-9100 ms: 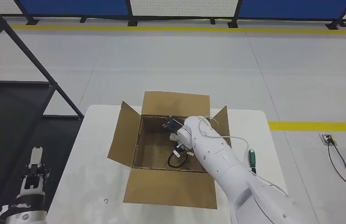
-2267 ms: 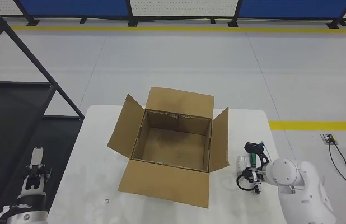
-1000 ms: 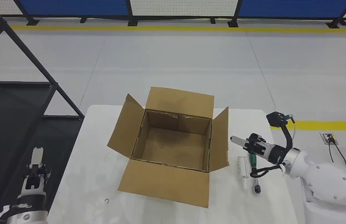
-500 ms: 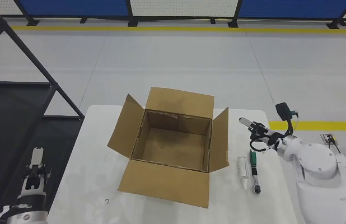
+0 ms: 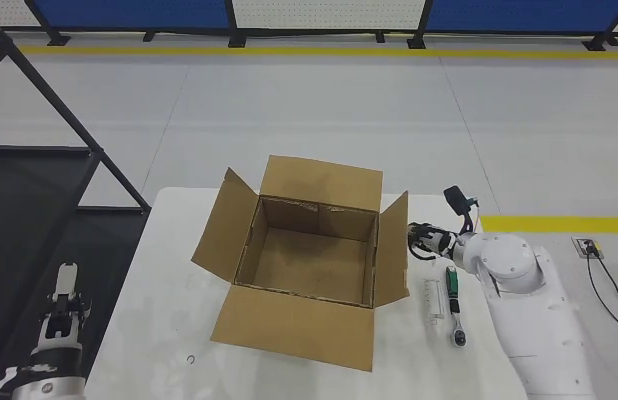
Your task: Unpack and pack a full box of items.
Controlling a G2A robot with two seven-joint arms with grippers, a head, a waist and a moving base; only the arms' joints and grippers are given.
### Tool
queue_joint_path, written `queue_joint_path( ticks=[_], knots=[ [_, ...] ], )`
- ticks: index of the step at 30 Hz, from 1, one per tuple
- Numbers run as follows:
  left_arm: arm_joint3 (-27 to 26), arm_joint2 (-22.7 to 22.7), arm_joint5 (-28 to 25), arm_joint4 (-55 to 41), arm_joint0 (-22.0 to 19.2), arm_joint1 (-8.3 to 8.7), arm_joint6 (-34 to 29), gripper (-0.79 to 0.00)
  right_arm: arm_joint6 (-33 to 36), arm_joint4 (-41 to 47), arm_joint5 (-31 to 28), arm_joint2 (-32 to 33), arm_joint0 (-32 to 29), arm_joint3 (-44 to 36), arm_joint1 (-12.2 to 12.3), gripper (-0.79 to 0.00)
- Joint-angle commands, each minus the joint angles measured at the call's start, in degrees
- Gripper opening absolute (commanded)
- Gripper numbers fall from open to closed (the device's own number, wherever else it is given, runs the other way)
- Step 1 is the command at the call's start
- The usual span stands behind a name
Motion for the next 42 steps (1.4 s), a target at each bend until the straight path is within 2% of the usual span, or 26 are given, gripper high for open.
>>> queue_joint_path(
  ticks=[1, 7, 19, 34, 37, 40, 41, 42],
  knots=[
    [0.00, 0.00, 0.00, 0.00, 0.00, 0.00, 0.00, 0.000, -0.01, 0.00, 0.00, 0.00, 0.00, 0.00, 0.00, -0.785],
    [0.00, 0.00, 0.00, 0.00, 0.00, 0.00, 0.00, 0.000, 0.12, 2.80, -2.18, -1.85, -0.62, 1.64, -0.30, -0.785],
    [0.00, 0.00, 0.00, 0.00, 0.00, 0.00, 0.00, 0.000, -0.81, 5.77, -5.03, -9.06, 5.54, 10.34, -1.67, -0.785],
    [0.00, 0.00, 0.00, 0.00, 0.00, 0.00, 0.00, 0.000, -0.50, 10.73, -9.64, -12.64, 11.35, 19.44, -2.67, -0.785],
    [0.00, 0.00, 0.00, 0.00, 0.00, 0.00, 0.00, 0.000, -1.73, 9.65, -9.98, -11.87, 11.75, 19.63, -2.23, -0.785],
    [0.00, 0.00, 0.00, 0.00, 0.00, 0.00, 0.00, 0.000, -0.90, 6.01, -9.75, -9.89, 10.45, 16.50, -0.91, -0.785],
    [0.00, 0.00, 0.00, 0.00, 0.00, 0.00, 0.00, 0.000, -0.03, 4.20, -9.29, -8.98, 9.85, 14.75, -0.31, -0.640],
    [0.00, 0.00, 0.00, 0.00, 0.00, 0.00, 0.00, 0.000, 0.86, 2.88, -8.86, -7.94, 8.92, 12.75, 0.26, -0.570]
  ],
)
